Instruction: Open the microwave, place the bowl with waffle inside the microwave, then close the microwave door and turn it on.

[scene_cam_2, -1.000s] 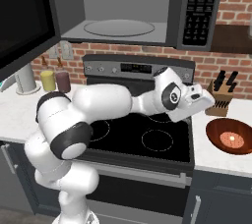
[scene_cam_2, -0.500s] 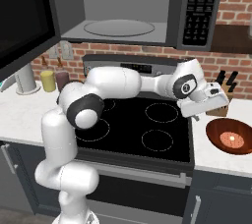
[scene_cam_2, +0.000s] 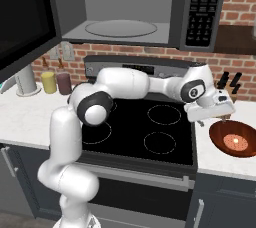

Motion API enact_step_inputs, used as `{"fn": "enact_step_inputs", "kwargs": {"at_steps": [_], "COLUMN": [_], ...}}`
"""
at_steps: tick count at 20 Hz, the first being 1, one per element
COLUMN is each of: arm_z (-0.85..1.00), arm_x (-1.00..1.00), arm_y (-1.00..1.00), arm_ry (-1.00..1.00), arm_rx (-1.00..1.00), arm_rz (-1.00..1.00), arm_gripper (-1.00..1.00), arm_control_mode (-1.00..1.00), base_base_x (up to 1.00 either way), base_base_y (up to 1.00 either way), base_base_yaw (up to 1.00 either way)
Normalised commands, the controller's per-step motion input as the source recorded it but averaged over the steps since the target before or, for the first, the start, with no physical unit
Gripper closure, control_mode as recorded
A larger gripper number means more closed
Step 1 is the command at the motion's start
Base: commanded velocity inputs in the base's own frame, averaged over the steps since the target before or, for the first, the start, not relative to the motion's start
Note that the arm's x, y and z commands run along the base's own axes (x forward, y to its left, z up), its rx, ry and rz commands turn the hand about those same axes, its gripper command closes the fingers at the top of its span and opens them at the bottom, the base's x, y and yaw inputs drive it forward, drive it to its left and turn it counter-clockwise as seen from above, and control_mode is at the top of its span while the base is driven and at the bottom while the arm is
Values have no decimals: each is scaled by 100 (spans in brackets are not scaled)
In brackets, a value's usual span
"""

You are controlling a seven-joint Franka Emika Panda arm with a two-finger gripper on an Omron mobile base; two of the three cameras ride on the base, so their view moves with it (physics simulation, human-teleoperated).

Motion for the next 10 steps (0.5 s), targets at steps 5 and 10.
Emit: {"fn": "enact_step_inputs", "kwargs": {"at_steps": [5, 10], "arm_z": [-38, -31], "arm_x": [4, 1], "arm_y": [0, 2], "arm_ry": [-5, -9], "arm_rx": [0, 0], "arm_rz": [0, 0], "arm_gripper": [-100, -100], "arm_control_mode": [-100, -100], "base_base_x": [0, 0], "base_base_y": [0, 0], "base_base_yaw": [0, 0]}}
